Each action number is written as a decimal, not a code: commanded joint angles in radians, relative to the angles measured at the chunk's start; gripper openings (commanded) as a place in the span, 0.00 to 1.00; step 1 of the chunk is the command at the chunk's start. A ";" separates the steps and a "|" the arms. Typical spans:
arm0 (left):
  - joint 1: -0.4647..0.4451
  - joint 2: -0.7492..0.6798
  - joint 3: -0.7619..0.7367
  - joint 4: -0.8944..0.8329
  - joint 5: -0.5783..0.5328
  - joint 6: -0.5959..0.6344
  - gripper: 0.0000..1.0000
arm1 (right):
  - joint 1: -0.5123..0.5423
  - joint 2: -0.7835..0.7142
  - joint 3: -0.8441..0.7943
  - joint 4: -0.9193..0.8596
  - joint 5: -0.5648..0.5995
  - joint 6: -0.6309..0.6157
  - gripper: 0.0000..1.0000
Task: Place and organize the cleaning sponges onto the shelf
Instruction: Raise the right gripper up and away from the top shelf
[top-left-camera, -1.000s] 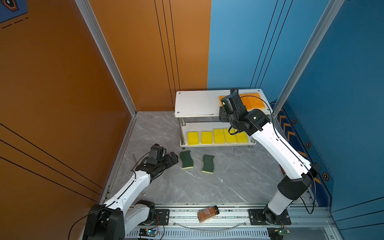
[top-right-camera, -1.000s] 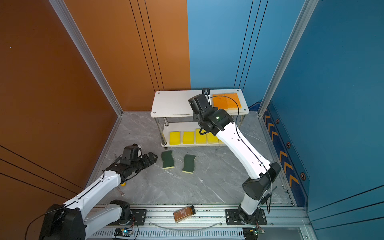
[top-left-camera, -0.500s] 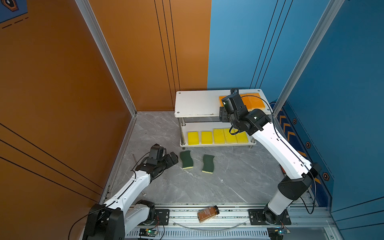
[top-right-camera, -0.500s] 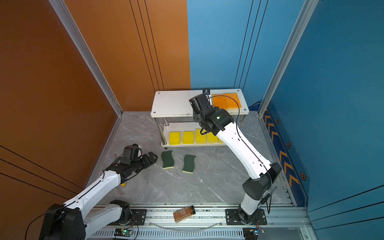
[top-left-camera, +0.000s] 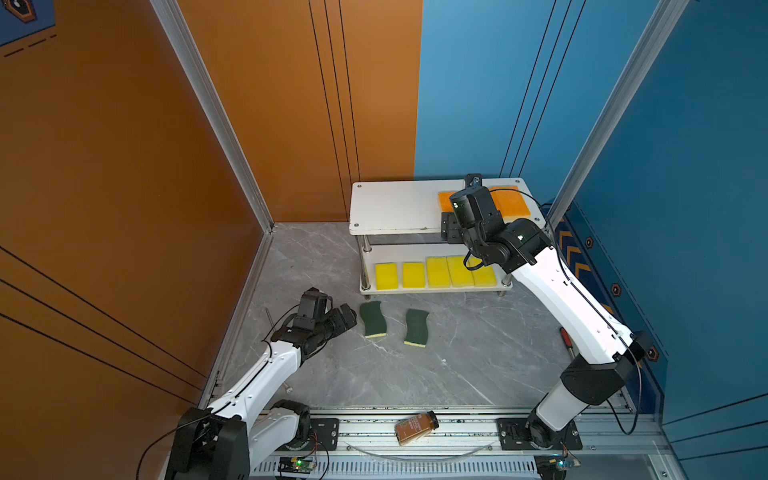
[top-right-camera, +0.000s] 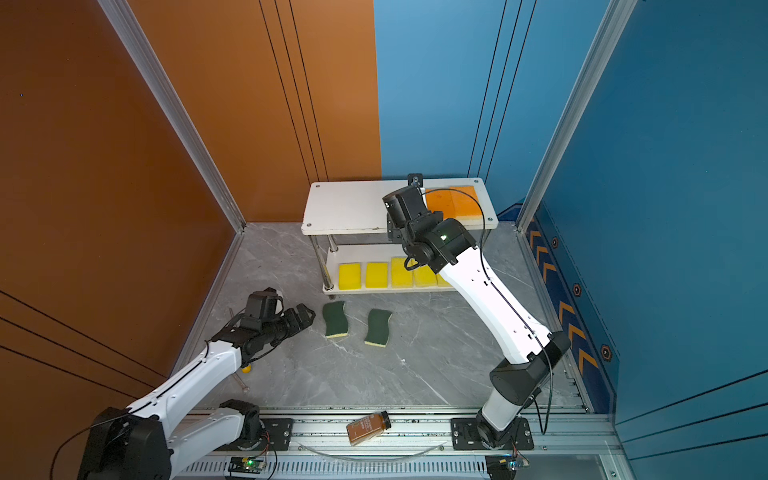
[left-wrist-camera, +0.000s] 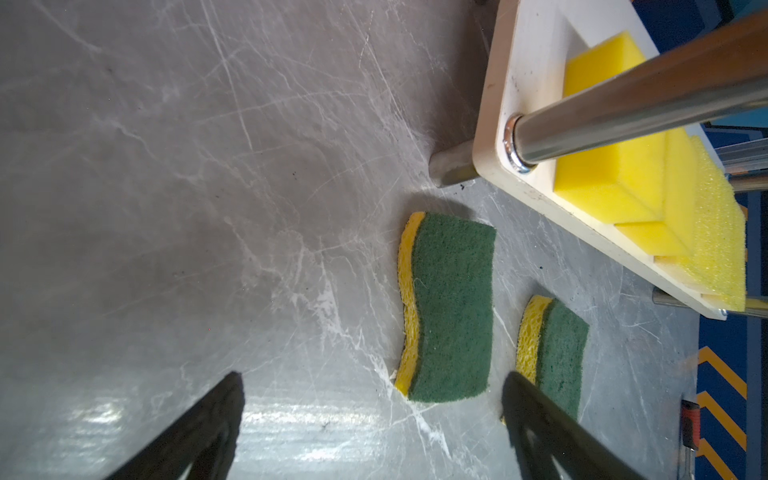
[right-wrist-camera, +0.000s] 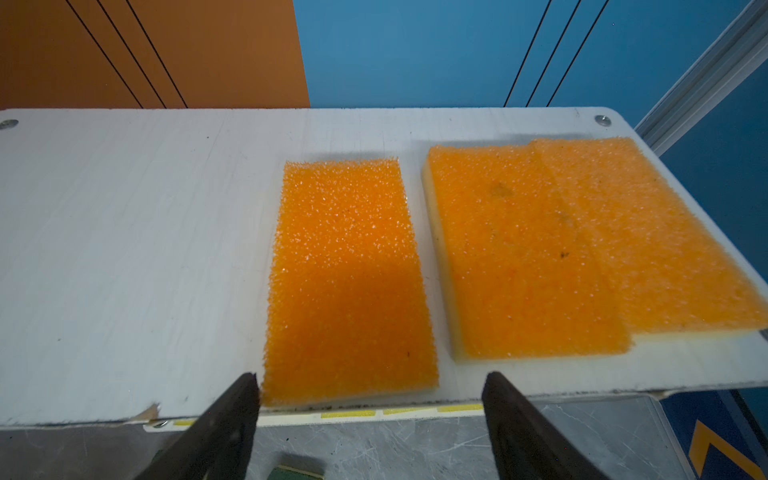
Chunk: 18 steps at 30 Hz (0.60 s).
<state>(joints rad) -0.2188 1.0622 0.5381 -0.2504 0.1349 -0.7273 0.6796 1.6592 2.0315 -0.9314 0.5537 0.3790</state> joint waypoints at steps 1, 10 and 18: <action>-0.011 -0.001 -0.015 0.002 -0.013 -0.008 0.98 | -0.005 -0.029 0.001 -0.014 -0.001 -0.023 0.84; -0.014 0.001 -0.008 0.001 -0.016 -0.011 0.98 | 0.004 -0.082 -0.009 0.038 -0.123 -0.019 0.85; -0.017 0.000 -0.008 0.001 -0.018 -0.011 0.98 | 0.015 -0.073 -0.002 0.075 -0.189 -0.029 0.86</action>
<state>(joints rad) -0.2268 1.0622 0.5381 -0.2504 0.1337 -0.7307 0.6903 1.5913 2.0315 -0.8848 0.4179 0.3630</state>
